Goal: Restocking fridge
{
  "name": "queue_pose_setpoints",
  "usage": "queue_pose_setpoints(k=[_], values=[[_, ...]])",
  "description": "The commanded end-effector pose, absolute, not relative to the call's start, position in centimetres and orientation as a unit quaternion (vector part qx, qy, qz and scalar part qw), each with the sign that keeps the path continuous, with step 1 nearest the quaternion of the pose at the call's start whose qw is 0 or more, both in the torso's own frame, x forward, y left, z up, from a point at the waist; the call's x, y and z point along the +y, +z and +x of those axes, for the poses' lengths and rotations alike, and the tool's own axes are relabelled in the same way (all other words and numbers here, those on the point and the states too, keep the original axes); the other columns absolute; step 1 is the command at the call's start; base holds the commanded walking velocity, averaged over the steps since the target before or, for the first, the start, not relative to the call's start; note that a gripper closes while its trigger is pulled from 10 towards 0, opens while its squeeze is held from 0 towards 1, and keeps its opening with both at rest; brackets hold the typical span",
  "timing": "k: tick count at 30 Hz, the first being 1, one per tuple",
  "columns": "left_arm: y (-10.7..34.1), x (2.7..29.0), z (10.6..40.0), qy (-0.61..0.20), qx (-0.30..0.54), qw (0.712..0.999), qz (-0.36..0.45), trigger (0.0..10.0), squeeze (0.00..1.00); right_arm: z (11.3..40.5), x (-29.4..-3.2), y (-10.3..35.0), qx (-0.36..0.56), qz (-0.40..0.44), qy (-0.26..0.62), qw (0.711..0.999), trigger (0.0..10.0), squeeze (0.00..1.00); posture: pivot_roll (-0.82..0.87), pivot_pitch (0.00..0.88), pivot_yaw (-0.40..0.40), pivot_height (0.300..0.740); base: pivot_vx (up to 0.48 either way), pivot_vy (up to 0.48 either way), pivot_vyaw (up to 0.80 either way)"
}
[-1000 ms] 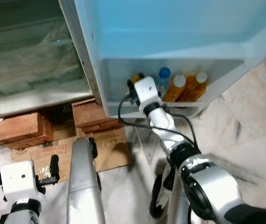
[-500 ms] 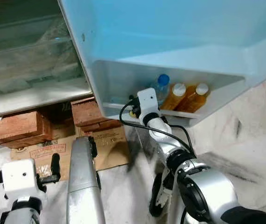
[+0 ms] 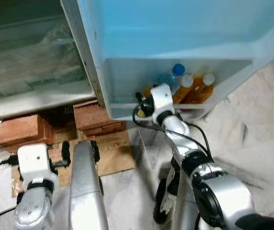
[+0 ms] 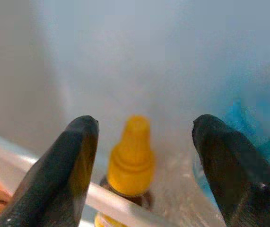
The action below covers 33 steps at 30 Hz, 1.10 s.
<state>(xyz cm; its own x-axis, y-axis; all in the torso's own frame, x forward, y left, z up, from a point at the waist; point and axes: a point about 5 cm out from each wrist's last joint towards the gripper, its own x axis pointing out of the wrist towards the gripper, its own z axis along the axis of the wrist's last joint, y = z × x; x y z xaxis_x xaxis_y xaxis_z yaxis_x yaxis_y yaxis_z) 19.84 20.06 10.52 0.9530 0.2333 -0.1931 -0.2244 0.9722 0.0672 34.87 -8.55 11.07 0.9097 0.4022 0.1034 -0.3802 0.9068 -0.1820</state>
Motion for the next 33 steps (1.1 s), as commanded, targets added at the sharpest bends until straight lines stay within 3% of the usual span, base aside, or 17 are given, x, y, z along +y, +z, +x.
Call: queue_pose_setpoints(k=[1,8,12,18,33], values=[[9.7,19.9,20.6,0.114,0.104,0.988,0.023,10.0,0.0,33.7,-9.5,11.8,-0.113,-0.069,0.215,0.968,10.0,1.0,0.12,0.116,-0.073,0.511,0.0,0.0,0.0],[9.3,19.5,22.0,0.103,0.094,0.99,0.022,10.0,0.0,31.3,-9.2,11.0,-0.112,-0.056,0.248,0.961,10.0,1.0,0.09,0.059,-0.064,0.511,0.0,0.0,0.0],[9.3,18.7,23.1,0.083,0.077,0.993,0.017,10.0,0.0,29.4,-10.3,11.0,-0.103,-0.039,0.263,0.958,10.0,1.0,0.07,0.007,-0.047,0.511,0.0,0.0,0.0],[8.8,18.4,23.2,0.069,0.077,0.994,0.021,10.0,0.0,27.7,-11.9,10.1,-0.073,-0.035,0.24,0.967,10.0,1.0,0.06,0.0,-0.041,0.511,0.0,0.0,0.0],[8.4,18.0,23.6,0.066,0.067,0.995,0.023,10.0,0.0,27.5,-12.1,11.1,-0.062,-0.036,0.237,0.969,10.0,1.0,0.05,0.0,-0.045,0.511,0.0,0.0,0.0]])
